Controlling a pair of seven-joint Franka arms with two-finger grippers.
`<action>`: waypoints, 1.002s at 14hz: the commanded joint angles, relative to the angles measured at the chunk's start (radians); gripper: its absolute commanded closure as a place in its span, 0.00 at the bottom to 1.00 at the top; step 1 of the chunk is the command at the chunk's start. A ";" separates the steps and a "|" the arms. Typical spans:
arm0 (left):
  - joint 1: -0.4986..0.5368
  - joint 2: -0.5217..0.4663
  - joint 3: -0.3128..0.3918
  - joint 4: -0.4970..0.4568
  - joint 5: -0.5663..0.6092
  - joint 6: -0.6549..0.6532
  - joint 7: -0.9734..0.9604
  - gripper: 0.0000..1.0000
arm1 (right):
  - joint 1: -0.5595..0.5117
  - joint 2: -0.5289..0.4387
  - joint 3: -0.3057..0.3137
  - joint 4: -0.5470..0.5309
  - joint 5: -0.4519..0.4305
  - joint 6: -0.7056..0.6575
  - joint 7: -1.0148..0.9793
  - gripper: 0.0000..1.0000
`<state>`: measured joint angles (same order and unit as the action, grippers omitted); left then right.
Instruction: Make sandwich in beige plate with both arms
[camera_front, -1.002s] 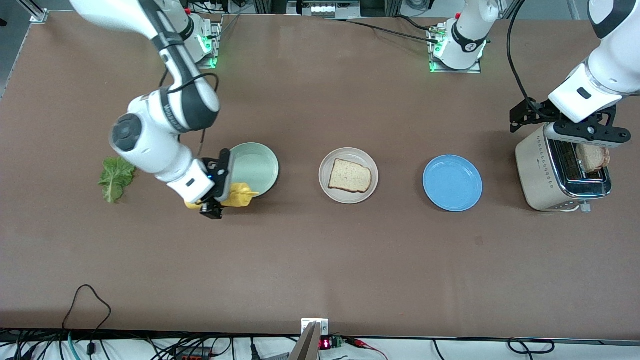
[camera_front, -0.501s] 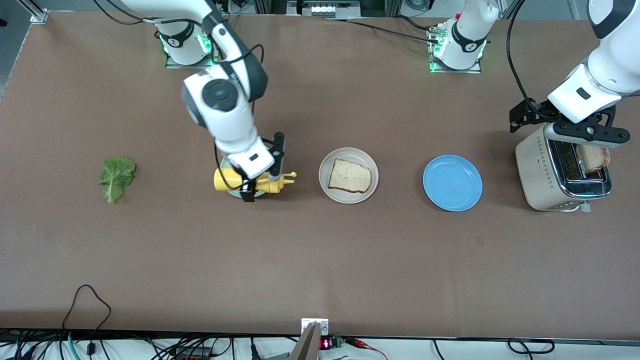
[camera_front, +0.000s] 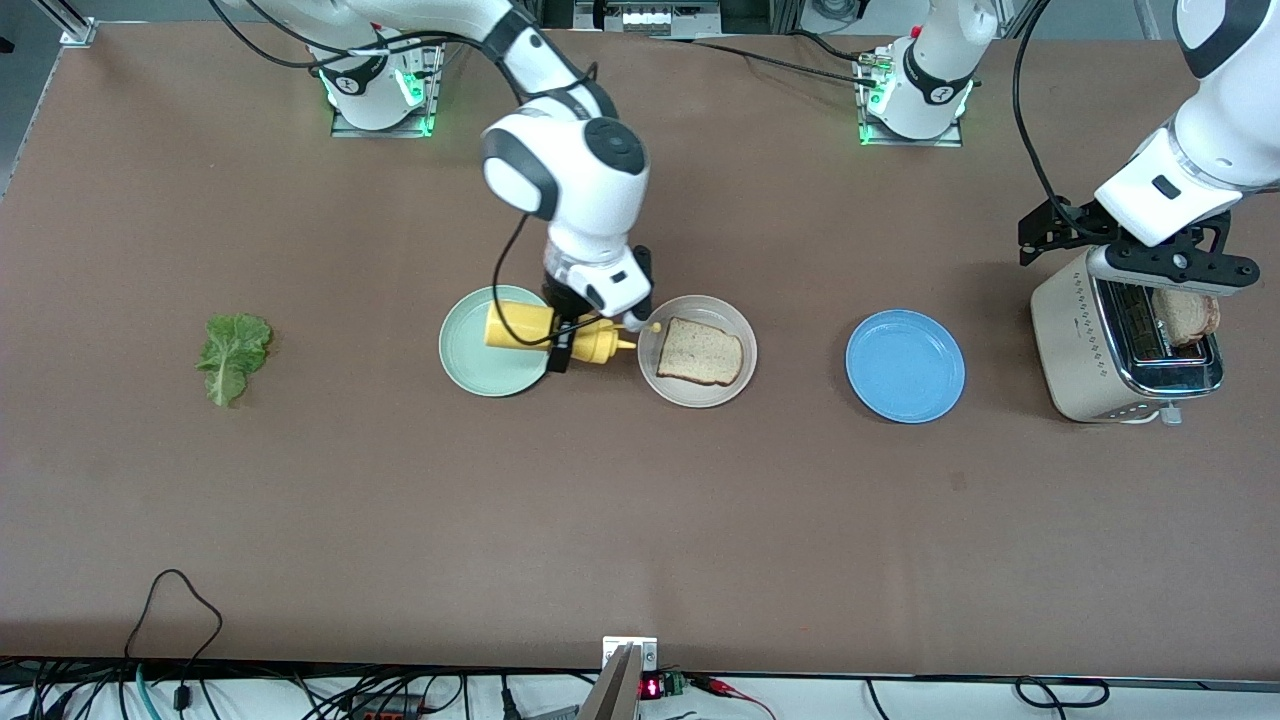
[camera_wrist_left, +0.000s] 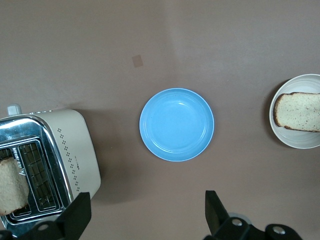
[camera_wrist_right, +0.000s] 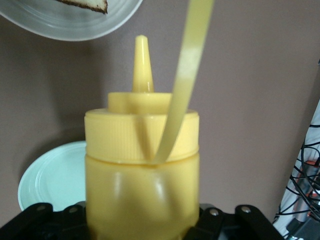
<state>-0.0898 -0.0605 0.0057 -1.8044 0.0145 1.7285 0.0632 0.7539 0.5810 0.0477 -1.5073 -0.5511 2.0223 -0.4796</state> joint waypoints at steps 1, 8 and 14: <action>0.002 0.002 -0.006 0.014 -0.011 -0.007 -0.006 0.00 | 0.053 0.094 -0.014 0.102 -0.058 -0.043 0.053 0.71; 0.004 0.002 -0.006 0.014 -0.011 -0.009 -0.006 0.00 | 0.153 0.249 -0.049 0.197 -0.145 -0.060 0.153 0.71; 0.004 0.002 -0.006 0.014 -0.011 -0.009 -0.006 0.00 | 0.179 0.280 -0.072 0.220 -0.144 -0.057 0.174 0.71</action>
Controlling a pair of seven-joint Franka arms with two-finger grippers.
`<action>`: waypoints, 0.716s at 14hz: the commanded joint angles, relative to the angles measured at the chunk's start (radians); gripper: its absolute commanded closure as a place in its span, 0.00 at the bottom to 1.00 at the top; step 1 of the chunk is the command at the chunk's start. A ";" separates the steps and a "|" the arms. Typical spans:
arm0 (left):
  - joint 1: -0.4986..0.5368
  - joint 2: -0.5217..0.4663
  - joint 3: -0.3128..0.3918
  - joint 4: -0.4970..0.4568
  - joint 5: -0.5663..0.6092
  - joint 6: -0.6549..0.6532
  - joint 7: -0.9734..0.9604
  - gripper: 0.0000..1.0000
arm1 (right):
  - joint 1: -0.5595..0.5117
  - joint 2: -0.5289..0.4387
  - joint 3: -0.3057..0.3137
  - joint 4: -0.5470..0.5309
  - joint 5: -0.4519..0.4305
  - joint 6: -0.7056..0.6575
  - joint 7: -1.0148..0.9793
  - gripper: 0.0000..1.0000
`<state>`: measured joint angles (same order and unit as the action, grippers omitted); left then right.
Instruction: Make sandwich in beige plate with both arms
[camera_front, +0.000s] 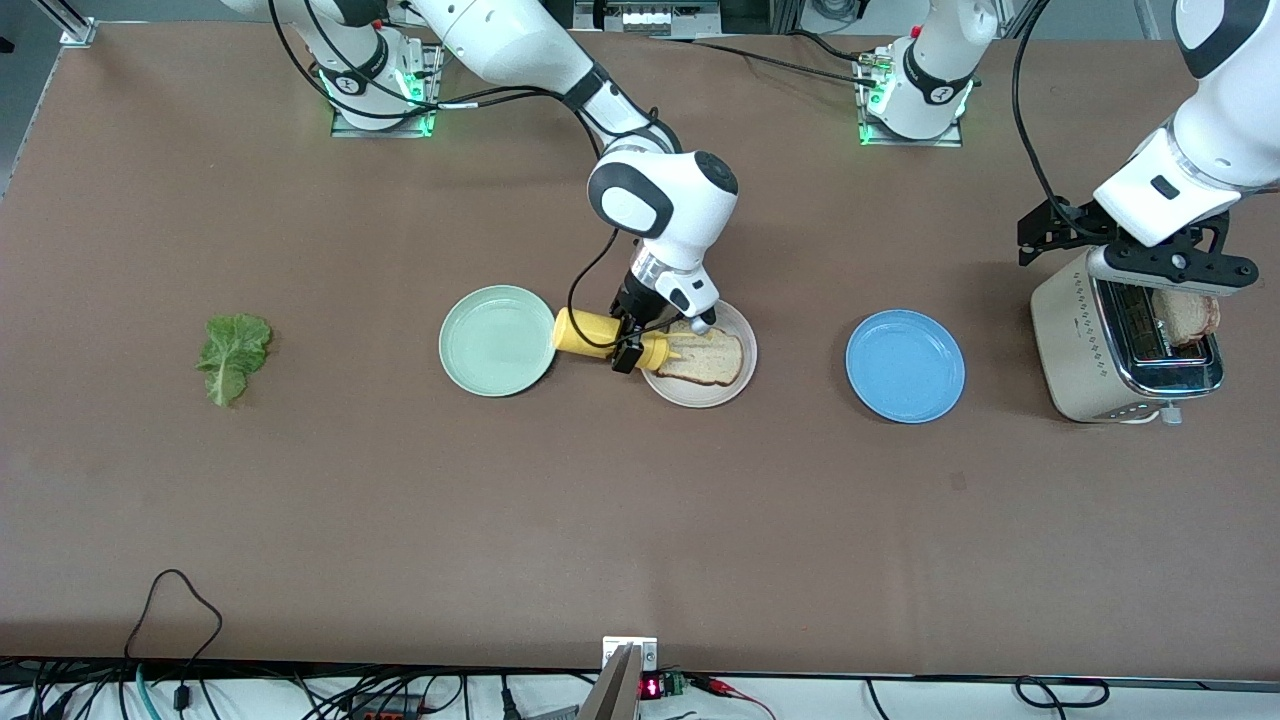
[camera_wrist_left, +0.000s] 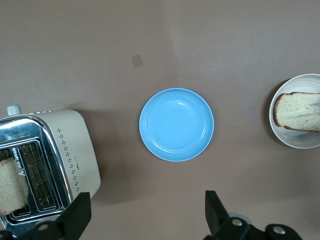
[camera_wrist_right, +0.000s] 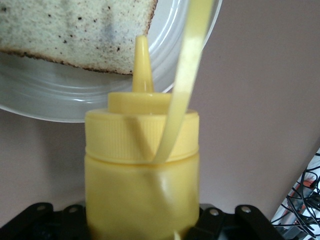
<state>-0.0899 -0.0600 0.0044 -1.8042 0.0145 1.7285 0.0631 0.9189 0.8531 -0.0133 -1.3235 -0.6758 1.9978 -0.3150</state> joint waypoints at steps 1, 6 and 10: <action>0.004 0.002 -0.004 0.014 -0.011 -0.009 -0.005 0.00 | 0.014 0.007 -0.011 0.036 -0.019 -0.033 0.008 0.71; 0.004 0.002 -0.004 0.014 -0.011 -0.010 -0.006 0.00 | -0.033 -0.038 -0.019 0.046 0.072 -0.027 0.031 0.71; 0.004 0.002 -0.004 0.014 -0.011 -0.010 -0.006 0.00 | -0.127 -0.158 -0.005 0.009 0.195 -0.020 -0.080 0.71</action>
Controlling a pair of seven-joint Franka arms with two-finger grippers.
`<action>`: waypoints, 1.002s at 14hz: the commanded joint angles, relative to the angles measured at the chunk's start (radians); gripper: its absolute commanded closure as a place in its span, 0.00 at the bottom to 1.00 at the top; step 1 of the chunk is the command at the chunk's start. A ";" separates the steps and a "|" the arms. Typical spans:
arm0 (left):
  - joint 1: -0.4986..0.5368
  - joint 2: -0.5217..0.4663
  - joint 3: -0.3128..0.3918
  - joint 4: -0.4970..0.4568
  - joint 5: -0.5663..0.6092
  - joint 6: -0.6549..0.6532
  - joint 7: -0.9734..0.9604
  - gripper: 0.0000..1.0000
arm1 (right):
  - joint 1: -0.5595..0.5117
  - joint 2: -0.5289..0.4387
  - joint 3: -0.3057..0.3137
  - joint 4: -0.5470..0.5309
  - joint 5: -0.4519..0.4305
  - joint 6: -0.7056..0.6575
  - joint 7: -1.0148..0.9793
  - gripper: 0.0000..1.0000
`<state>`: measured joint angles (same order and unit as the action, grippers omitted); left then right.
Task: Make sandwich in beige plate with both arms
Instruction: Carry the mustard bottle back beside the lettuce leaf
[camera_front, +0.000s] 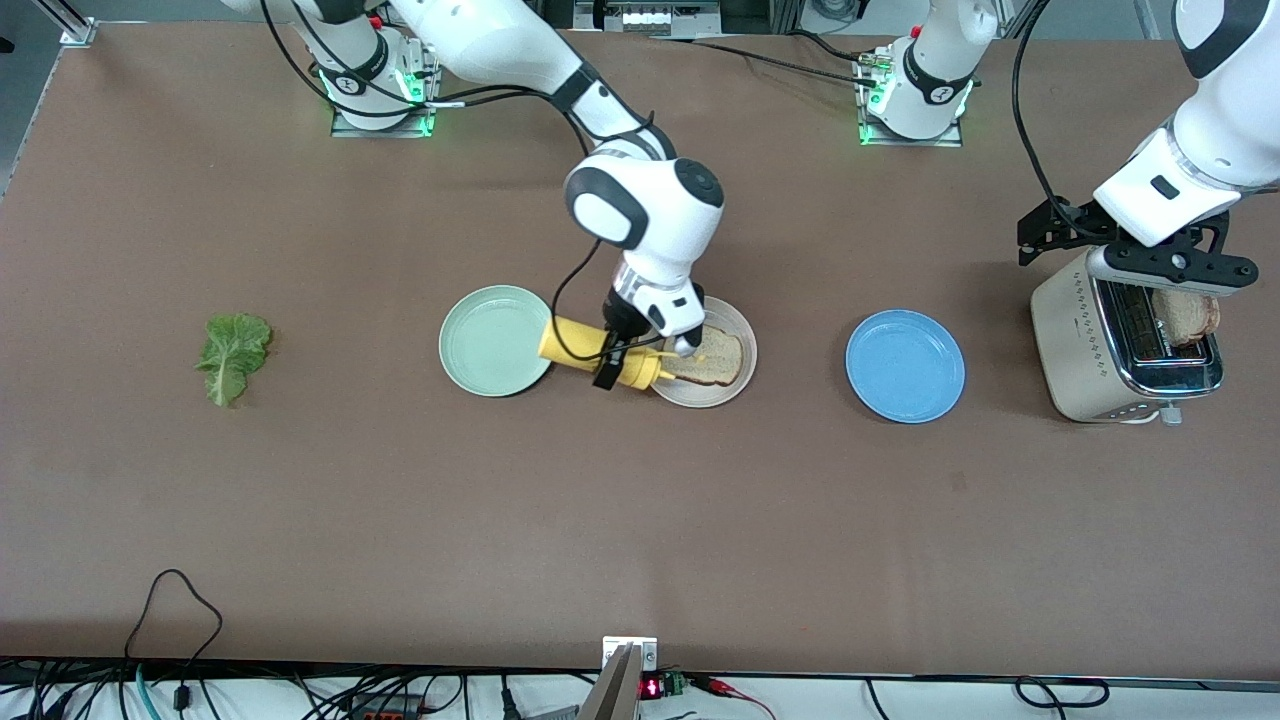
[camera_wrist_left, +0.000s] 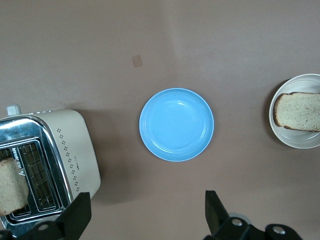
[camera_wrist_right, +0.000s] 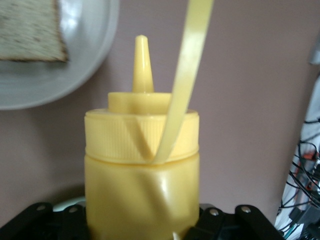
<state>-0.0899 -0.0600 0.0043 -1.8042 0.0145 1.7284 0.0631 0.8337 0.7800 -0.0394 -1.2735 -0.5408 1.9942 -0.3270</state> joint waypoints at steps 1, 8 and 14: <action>0.004 0.002 -0.004 0.014 -0.011 -0.010 -0.006 0.00 | -0.066 -0.111 0.021 -0.055 0.097 -0.015 -0.127 0.71; 0.004 0.002 -0.004 0.014 -0.011 -0.010 -0.006 0.00 | -0.287 -0.286 0.021 -0.130 0.399 -0.015 -0.570 0.71; 0.004 0.002 -0.004 0.014 -0.011 -0.010 -0.006 0.00 | -0.548 -0.379 0.019 -0.249 0.865 -0.012 -1.013 0.71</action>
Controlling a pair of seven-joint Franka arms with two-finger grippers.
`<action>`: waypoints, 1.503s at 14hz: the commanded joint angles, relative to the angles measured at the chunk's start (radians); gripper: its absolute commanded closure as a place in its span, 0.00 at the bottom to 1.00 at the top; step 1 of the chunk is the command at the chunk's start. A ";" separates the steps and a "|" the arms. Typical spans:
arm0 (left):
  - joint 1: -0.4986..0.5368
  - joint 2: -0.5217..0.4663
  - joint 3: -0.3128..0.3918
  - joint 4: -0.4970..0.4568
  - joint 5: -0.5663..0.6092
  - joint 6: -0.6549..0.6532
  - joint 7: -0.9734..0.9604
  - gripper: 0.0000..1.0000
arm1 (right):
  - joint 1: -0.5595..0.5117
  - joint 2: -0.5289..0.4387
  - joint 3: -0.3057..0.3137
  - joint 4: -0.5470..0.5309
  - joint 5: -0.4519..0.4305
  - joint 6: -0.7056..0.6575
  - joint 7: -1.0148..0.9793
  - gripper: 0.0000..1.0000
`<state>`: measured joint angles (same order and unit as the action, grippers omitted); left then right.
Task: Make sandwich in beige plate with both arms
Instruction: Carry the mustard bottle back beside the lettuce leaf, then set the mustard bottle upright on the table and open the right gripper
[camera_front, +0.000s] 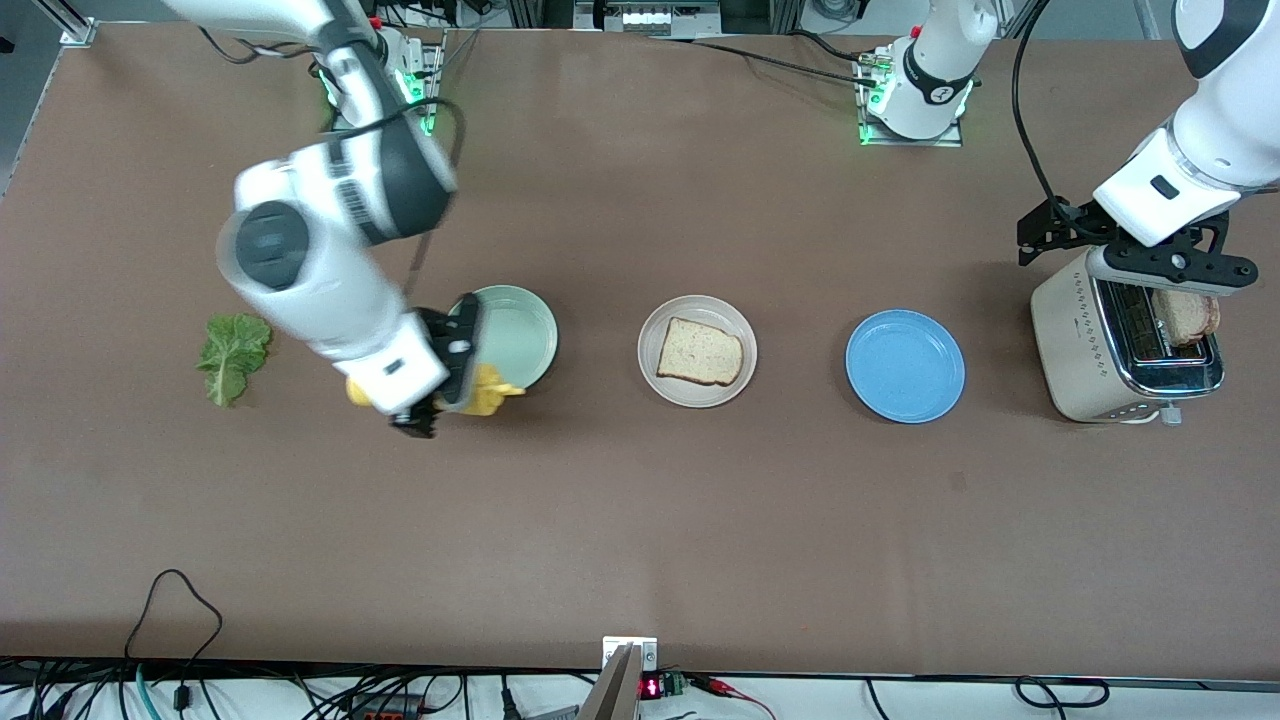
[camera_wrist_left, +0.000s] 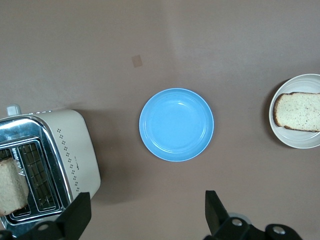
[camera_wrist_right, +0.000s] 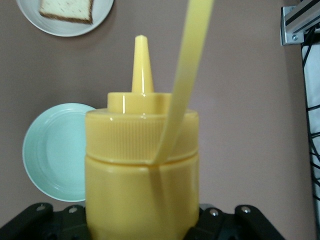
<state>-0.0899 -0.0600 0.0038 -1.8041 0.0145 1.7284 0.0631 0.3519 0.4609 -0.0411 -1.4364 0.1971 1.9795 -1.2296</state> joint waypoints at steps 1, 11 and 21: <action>0.004 0.002 -0.004 0.014 -0.011 -0.010 -0.006 0.00 | -0.100 -0.068 0.021 -0.111 0.206 0.001 -0.173 0.71; 0.001 0.002 -0.010 0.015 -0.011 -0.010 -0.006 0.00 | -0.388 -0.045 0.020 -0.404 0.908 -0.091 -0.896 0.71; 0.002 0.000 -0.008 0.015 -0.007 -0.036 -0.006 0.00 | -0.574 0.251 0.021 -0.421 1.140 -0.412 -1.294 0.71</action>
<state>-0.0899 -0.0600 -0.0014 -1.8038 0.0145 1.7175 0.0631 -0.1826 0.6636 -0.0404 -1.8690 1.2943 1.6316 -2.4714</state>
